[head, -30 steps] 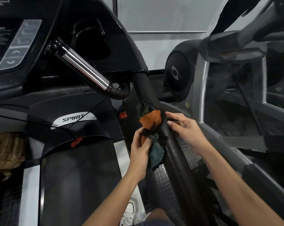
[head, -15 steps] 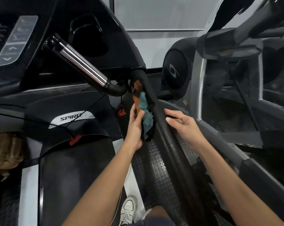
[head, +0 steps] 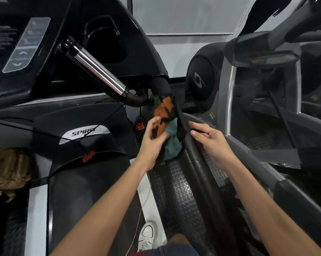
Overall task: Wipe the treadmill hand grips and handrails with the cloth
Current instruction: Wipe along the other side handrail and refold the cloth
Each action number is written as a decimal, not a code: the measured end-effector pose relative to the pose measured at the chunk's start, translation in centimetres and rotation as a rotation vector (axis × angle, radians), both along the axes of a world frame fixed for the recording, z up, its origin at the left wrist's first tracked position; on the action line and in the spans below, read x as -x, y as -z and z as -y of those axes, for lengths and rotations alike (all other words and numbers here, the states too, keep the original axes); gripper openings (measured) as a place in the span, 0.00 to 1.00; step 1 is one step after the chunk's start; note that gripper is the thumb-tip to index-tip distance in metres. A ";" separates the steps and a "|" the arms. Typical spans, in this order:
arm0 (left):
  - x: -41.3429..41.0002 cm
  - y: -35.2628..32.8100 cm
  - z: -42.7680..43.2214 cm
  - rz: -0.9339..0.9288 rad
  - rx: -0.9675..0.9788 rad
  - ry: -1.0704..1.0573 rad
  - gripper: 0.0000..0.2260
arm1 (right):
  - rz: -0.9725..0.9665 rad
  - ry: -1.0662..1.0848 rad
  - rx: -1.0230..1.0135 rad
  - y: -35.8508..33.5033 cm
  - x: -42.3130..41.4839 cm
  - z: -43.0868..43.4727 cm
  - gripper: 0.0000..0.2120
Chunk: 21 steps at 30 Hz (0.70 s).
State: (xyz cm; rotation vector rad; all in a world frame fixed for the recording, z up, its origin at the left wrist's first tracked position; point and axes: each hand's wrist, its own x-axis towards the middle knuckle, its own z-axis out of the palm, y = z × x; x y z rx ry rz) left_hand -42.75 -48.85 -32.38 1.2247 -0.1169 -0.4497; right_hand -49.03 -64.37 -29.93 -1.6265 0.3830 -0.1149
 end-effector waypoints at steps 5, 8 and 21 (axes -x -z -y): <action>-0.7 0.0 0.4 0.015 -0.054 -0.034 0.18 | 0.003 -0.013 0.031 -0.1 0.1 0.1 0.14; 1.7 0.8 -0.2 0.169 -0.132 -0.080 0.17 | 0.001 -0.001 0.050 0.3 0.4 0.1 0.13; -1.5 -1.4 0.8 0.560 -0.484 -0.052 0.18 | -0.051 -0.013 0.044 0.3 3.6 0.5 0.13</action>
